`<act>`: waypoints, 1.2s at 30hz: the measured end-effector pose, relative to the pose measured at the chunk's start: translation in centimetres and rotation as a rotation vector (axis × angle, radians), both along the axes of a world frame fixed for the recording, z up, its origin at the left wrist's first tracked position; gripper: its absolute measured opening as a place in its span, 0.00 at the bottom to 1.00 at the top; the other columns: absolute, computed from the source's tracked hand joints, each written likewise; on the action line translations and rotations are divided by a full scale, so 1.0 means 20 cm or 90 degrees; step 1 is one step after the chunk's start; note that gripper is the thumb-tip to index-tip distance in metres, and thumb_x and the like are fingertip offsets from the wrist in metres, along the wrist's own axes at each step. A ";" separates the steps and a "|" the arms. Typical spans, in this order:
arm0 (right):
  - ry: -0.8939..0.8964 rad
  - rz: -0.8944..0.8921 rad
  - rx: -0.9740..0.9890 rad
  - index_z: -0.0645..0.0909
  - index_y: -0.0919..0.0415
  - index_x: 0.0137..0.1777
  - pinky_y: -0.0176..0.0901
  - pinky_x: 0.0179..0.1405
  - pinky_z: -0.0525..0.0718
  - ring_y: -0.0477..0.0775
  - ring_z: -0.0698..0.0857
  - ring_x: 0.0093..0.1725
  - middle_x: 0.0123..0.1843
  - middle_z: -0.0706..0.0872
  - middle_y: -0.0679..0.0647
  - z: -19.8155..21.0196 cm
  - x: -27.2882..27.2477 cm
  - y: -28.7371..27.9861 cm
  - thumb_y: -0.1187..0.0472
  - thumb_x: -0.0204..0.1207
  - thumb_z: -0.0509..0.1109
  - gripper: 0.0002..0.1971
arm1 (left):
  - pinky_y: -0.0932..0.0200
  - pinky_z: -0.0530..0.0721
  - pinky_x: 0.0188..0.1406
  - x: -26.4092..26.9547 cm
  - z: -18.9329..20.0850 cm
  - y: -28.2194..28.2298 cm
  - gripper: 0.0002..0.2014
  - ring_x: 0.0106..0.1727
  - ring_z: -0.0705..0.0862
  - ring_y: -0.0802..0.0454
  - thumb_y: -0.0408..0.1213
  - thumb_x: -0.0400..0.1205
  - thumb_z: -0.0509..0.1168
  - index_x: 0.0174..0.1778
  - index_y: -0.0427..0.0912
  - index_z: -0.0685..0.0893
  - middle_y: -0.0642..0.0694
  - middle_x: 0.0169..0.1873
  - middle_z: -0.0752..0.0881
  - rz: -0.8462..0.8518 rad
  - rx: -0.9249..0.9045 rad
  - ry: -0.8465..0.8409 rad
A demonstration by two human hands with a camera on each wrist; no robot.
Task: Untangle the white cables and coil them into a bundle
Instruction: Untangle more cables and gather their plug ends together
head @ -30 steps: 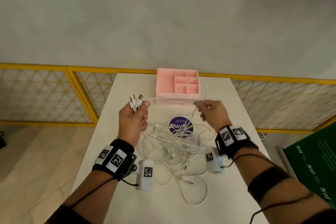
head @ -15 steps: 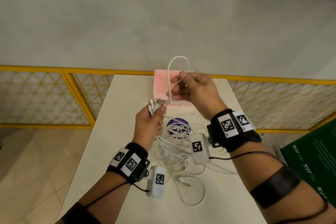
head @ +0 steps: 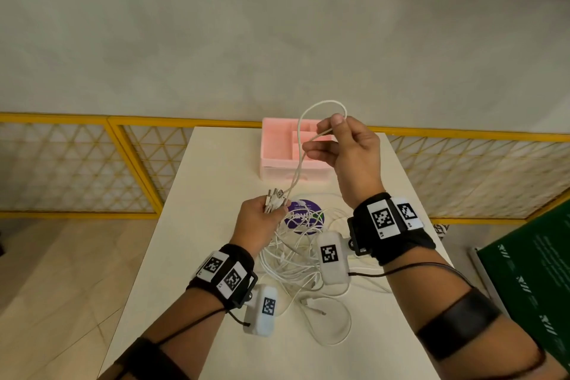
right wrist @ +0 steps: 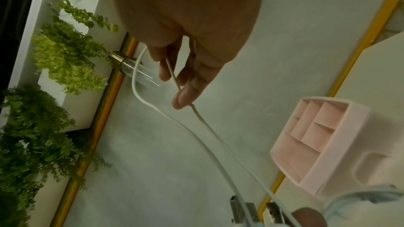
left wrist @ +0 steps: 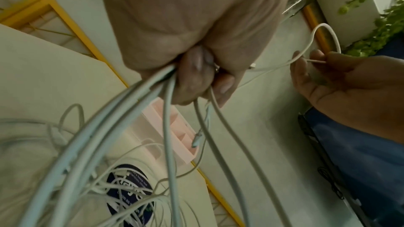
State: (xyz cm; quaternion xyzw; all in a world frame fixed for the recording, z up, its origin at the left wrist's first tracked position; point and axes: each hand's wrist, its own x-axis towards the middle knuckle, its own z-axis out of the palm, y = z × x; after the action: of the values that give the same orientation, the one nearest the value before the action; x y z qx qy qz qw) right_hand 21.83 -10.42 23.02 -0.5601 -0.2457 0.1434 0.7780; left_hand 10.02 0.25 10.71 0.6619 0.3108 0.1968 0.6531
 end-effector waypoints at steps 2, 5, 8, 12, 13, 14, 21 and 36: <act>0.005 0.023 -0.007 0.82 0.66 0.52 0.52 0.44 0.89 0.66 0.90 0.44 0.49 0.87 0.61 -0.02 0.01 0.01 0.64 0.86 0.65 0.06 | 0.66 0.62 0.17 -0.01 -0.01 -0.01 0.06 0.20 0.64 0.54 0.37 0.81 0.74 0.41 0.39 0.88 0.49 0.20 0.72 0.002 -0.074 -0.010; 0.029 0.038 -0.103 0.76 0.63 0.71 0.56 0.51 0.90 0.64 0.91 0.49 0.61 0.85 0.62 -0.11 0.03 0.00 0.70 0.81 0.69 0.19 | 0.65 0.59 0.17 -0.03 0.00 -0.02 0.07 0.20 0.62 0.56 0.40 0.80 0.76 0.41 0.42 0.86 0.49 0.21 0.70 -0.020 -0.170 -0.025; 0.034 0.108 -0.317 0.76 0.67 0.72 0.52 0.49 0.91 0.60 0.91 0.46 0.58 0.87 0.61 -0.27 -0.01 -0.02 0.65 0.80 0.72 0.22 | 0.65 0.59 0.16 -0.03 0.02 -0.02 0.06 0.19 0.62 0.57 0.38 0.80 0.75 0.41 0.43 0.85 0.50 0.21 0.69 -0.018 -0.186 -0.034; 0.005 0.155 -0.409 0.89 0.65 0.46 0.50 0.38 0.85 0.57 0.87 0.37 0.42 0.91 0.65 -0.41 -0.08 -0.03 0.65 0.78 0.75 0.04 | 0.65 0.58 0.17 -0.03 0.02 -0.01 0.06 0.19 0.62 0.56 0.35 0.82 0.73 0.41 0.40 0.84 0.49 0.21 0.69 -0.029 -0.166 -0.022; 0.002 0.146 -0.399 0.89 0.64 0.43 0.51 0.37 0.84 0.57 0.86 0.36 0.41 0.91 0.67 -0.42 -0.08 -0.02 0.65 0.78 0.75 0.04 | 0.65 0.58 0.18 -0.03 0.01 -0.01 0.06 0.19 0.62 0.56 0.35 0.81 0.73 0.41 0.40 0.83 0.48 0.21 0.70 -0.031 -0.159 -0.017; -0.009 0.135 -0.393 0.88 0.63 0.41 0.51 0.37 0.84 0.57 0.86 0.36 0.41 0.90 0.67 -0.43 -0.08 -0.02 0.65 0.78 0.75 0.04 | 0.65 0.58 0.18 -0.03 0.00 -0.01 0.07 0.19 0.63 0.55 0.35 0.81 0.73 0.40 0.39 0.83 0.48 0.21 0.70 -0.029 -0.151 -0.014; 0.114 0.121 -0.285 0.79 0.67 0.44 0.49 0.35 0.86 0.63 0.88 0.36 0.38 0.88 0.65 -0.38 -0.06 0.01 0.70 0.84 0.64 0.07 | 0.66 0.64 0.17 -0.03 -0.07 0.03 0.09 0.20 0.67 0.54 0.34 0.80 0.73 0.41 0.30 0.85 0.47 0.22 0.73 0.033 -0.005 0.075; 0.077 0.056 0.115 0.72 0.60 0.48 0.40 0.24 0.70 0.54 0.73 0.22 0.28 0.80 0.61 0.32 0.13 -0.05 0.63 0.89 0.55 0.08 | 0.62 0.65 0.21 -0.07 -0.18 0.03 0.11 0.22 0.67 0.53 0.40 0.82 0.73 0.36 0.40 0.83 0.47 0.24 0.75 0.089 -0.062 0.059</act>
State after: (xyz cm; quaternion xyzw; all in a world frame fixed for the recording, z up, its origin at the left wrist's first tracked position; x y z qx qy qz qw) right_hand 24.45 -11.41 29.34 -0.4669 -0.2349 0.1885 0.8315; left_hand 8.56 0.89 7.20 0.6146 0.3949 0.1958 0.6542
